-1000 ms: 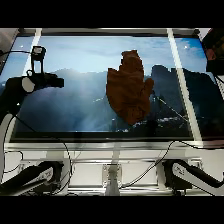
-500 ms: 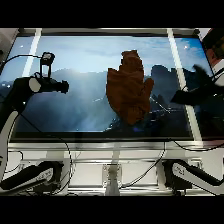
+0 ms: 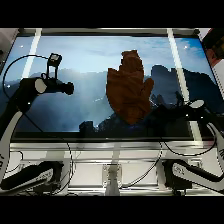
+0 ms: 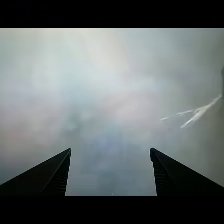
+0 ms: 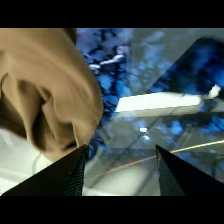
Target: Fold the clothes and pants, and hang the long-sleeved shirts on hangers.
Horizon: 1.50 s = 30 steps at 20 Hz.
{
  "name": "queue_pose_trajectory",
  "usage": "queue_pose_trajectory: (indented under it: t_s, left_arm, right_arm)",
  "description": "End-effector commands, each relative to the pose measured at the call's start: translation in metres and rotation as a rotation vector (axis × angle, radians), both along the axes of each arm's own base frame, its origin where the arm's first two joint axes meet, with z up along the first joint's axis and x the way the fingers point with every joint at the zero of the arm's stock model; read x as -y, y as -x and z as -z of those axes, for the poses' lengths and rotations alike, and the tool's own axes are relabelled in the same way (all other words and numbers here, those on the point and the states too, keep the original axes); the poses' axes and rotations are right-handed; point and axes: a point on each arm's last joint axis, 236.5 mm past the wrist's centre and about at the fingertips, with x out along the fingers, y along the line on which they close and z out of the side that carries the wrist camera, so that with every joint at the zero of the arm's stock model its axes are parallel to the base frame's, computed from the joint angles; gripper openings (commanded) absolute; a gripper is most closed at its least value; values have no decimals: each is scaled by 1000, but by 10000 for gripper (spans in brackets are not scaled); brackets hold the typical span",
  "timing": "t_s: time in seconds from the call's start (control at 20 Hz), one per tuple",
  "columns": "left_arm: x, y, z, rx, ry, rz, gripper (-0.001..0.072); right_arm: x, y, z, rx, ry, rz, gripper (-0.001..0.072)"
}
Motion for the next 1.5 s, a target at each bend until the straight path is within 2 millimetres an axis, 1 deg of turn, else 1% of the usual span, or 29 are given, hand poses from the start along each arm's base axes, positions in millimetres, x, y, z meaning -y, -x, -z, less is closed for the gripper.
queue_pose_trajectory:
  t_s: [0.0,0.1,0.15,0.25,0.3,0.45,0.5,0.55,0.6,0.65,0.75,0.85,0.9,0.95,1.0,1.05,1.1,1.2,1.25,1.3,1.4,1.45]
  left_arm:
    - [12,1,10,-19,0,24,577]
    - [23,0,20,-48,61,10,577]
    - [30,0,24,-63,101,-3,577]
    - [41,-7,30,-66,177,-35,577]
    - [45,-13,31,-58,216,-55,577]
    - [58,-28,34,-43,344,-130,577]
    - [62,-32,36,-48,382,-154,578]
    - [67,-35,40,-56,419,-178,579]
    - [71,-38,44,-60,447,-197,579]
    - [77,-40,51,-65,462,-208,580]
    - [91,-42,64,-66,462,-204,579]
    - [109,-40,67,-69,481,-196,578]
    - [115,-39,66,-63,481,-184,578]
    - [121,-38,65,-58,481,-174,578]
    - [125,-36,65,-58,481,-166,578]
    - [128,-35,65,-60,481,-159,578]
    - [131,-34,65,-62,481,-155,578]
    - [139,-30,64,-69,491,-146,578]
    - [146,-28,63,-77,511,-148,578]
    - [155,-24,61,-90,539,-149,578]
    - [178,-13,59,-112,567,-126,578]
    - [190,-6,58,-124,578,-109,578]
  right_arm:
    - [-17,-17,22,10,-22,89,484]
    - [-22,-27,25,18,-42,133,479]
    - [-23,-33,24,34,-51,154,447]
    - [-23,-42,20,61,-59,170,443]
    - [-22,-45,17,71,-58,170,430]
    - [-20,-56,12,98,-52,186,252]
    - [-19,-56,12,100,-51,187,184]
    - [-19,-55,13,99,-49,182,149]
    - [-20,-55,12,96,-53,180,55]
    - [-22,-53,12,92,-58,176,16]
    - [-30,-44,9,74,-86,128,15]
    - [-40,-33,0,109,-99,5,15]
    - [-42,-25,-5,116,-95,-48,15]
    - [-38,-17,-9,121,-62,-102,15]
    - [-30,-9,-13,125,-18,-143,15]
    - [-18,-2,-19,126,38,-158,15]
    - [-3,2,-27,135,99,-153,15]
    - [34,7,-49,175,223,-109,15]
    - [51,13,-62,194,270,-83,15]
    - [64,20,-75,214,304,-65,14]
    - [80,36,-92,226,343,-38,15]
    - [88,45,-96,217,372,-35,15]
